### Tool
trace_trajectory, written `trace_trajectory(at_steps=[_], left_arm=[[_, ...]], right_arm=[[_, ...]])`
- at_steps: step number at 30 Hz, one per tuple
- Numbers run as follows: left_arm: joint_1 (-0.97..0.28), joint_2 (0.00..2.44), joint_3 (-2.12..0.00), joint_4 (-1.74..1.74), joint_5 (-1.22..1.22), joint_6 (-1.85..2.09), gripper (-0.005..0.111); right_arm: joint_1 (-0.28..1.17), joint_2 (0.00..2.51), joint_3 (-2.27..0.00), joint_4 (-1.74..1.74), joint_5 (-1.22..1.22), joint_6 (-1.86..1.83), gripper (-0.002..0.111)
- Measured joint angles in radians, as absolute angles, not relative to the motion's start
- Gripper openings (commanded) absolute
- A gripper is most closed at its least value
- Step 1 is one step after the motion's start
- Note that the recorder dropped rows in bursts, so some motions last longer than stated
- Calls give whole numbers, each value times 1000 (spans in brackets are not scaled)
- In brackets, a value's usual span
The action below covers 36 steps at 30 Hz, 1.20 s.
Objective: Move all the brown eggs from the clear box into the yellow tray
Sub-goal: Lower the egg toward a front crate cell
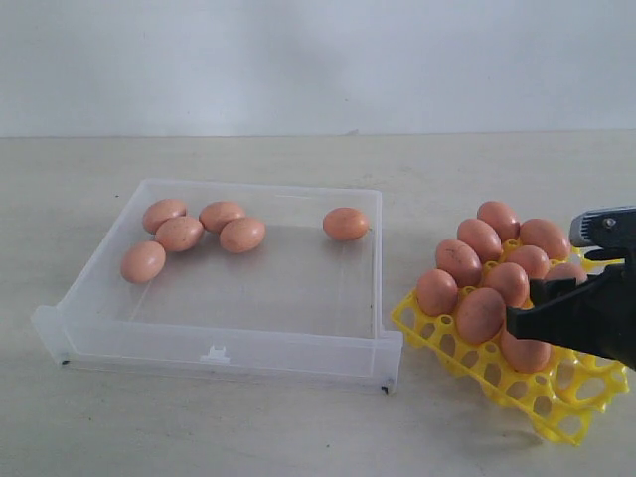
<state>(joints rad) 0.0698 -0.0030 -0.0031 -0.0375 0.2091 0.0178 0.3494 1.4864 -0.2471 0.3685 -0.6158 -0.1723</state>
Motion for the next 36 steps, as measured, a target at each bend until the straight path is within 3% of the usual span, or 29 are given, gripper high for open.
trace_trajectory(at_steps=[36], left_arm=[[70,-3,-3,-37,209,18,-4]], right_arm=[[349,1486,-247,410,-612,-217,5]])
